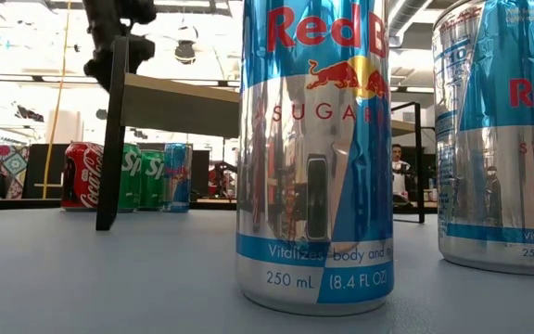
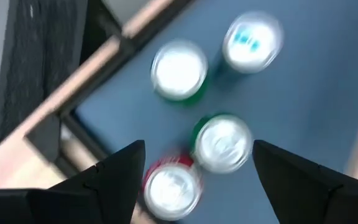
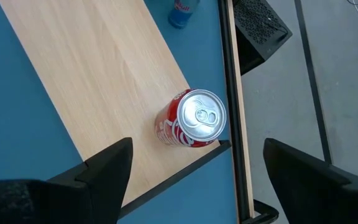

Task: Place canned beverage on shelf
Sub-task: Put the top red white soda can on the shelf aligned with the other red white soda can

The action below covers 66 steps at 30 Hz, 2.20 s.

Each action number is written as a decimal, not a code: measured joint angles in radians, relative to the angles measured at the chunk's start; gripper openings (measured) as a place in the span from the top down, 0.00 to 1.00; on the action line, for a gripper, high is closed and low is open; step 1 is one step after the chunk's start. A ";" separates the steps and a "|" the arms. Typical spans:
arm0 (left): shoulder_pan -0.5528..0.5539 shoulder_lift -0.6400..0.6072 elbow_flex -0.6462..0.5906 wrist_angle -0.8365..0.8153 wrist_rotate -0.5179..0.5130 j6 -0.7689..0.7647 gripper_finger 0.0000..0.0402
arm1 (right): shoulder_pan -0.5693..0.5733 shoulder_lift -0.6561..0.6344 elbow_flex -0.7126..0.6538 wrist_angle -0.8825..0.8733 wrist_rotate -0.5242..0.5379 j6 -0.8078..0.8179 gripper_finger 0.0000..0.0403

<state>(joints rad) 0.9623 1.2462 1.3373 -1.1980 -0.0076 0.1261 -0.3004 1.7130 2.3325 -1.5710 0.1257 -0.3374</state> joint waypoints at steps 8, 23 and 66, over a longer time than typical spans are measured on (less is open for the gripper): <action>-0.001 0.068 0.000 -0.091 -0.064 0.131 0.29 | 0.000 0.000 0.000 0.000 -0.039 0.001 0.15; -0.069 0.035 0.000 -0.182 0.036 0.336 0.29 | 0.000 0.000 0.000 0.000 -0.053 0.017 0.15; -0.065 -0.121 -0.319 0.110 -0.204 0.409 0.29 | -0.001 0.000 0.000 0.000 -0.056 0.016 0.15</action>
<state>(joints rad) 0.8974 1.1248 1.0180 -1.0876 -0.2117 0.5350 -0.3012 1.7130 2.3325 -1.5711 0.0700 -0.3218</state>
